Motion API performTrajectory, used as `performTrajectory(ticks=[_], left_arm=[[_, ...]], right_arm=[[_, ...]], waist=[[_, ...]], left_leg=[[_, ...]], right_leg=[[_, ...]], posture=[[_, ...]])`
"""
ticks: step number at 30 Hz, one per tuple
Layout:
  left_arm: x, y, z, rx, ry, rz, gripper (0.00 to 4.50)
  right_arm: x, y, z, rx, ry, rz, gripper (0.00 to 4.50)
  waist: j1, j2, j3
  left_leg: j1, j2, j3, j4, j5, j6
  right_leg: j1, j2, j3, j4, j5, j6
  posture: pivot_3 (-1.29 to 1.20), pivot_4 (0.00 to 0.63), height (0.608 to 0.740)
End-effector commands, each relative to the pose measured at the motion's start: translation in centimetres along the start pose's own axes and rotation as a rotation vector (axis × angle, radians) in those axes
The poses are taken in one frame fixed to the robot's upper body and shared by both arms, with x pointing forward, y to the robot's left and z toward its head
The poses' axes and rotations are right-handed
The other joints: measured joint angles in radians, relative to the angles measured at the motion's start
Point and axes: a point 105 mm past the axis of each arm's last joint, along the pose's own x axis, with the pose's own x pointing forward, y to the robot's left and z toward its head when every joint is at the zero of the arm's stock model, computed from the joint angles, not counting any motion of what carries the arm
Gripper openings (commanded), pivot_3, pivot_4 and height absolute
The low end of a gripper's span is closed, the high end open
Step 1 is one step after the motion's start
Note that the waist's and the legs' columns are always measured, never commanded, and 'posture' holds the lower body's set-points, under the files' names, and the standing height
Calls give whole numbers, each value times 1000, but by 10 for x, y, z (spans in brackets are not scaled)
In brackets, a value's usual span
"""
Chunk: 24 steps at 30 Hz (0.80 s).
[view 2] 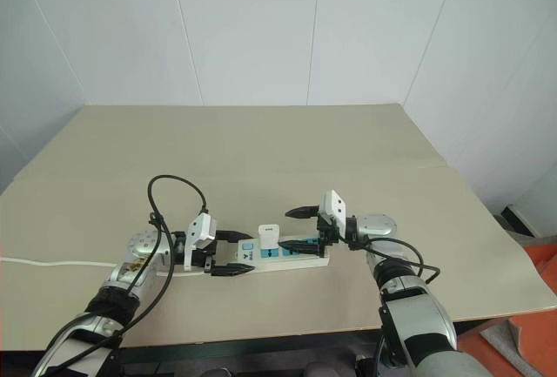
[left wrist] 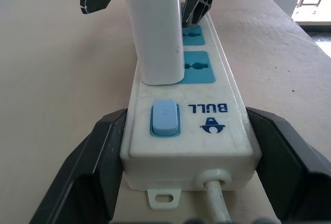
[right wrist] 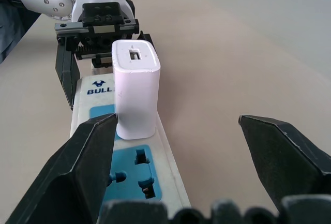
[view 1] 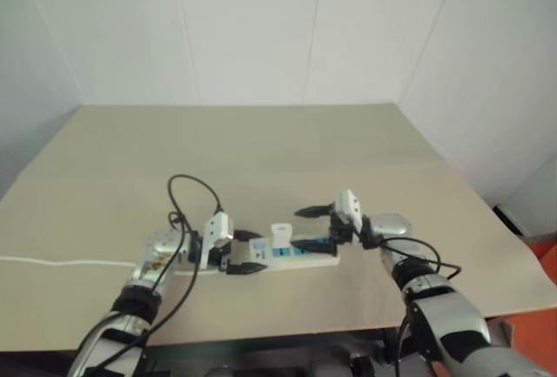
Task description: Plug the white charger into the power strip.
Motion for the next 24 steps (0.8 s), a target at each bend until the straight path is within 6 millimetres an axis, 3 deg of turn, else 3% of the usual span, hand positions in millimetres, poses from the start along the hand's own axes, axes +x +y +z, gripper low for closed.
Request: performTrajectory(ticks=[1,3,7,11,15,18,20,24], left_arm=[[-2,-7,-5,14,51,-61,3237],[-1,-5,-3,-5,43,-66,3237],[-1,-6,7,-24,-29,-104,4482],[-3,-7,19,-33,-100,-127,4482],[-15,5,45,-49,-242,-57,4482],[-38,7,61,-74,-272,-74,4482],[-51,9,68,-73,-269,-70,4482],[-77,7,63,-34,-125,-62,4482]], right_arm=[[-16,34,-54,184,152,50,4484],[-17,33,-52,187,144,53,4484],[-19,33,-49,187,134,77,4500],[-20,31,-42,161,104,79,4500],[-27,23,-26,115,56,90,4500],[-41,11,1,17,-19,60,4500],[-55,4,21,-47,-44,38,4500],[-92,5,60,-154,-13,42,4500]], waist=[[1,0,0],[3,0,0],[6,0,1],[16,0,1],[24,0,5],[27,2,12],[28,11,19],[36,24,31]], left_leg=[[0,0,0,0,0,0],[0,0,0,-1,0,0],[-1,-1,0,-1,0,0],[-4,-1,0,0,0,0],[-9,-1,0,2,0,0],[-13,-1,0,3,0,0],[-17,-2,0,3,3,4],[-38,-4,1,4,3,5]], right_leg=[[0,0,0,0,0,0],[0,0,0,0,0,0],[-1,0,0,0,-1,0],[-2,-1,-1,-2,-2,1],[-5,-2,-1,-2,-2,1],[-9,-2,-2,-1,-1,2],[-12,-3,-2,-1,1,6],[-33,-4,-2,1,5,6]], posture=[[0,150,740],[0,150,740],[0,150,740],[0,150,740],[0,150,740],[0,150,740],[0,150,740],[0,150,740]])
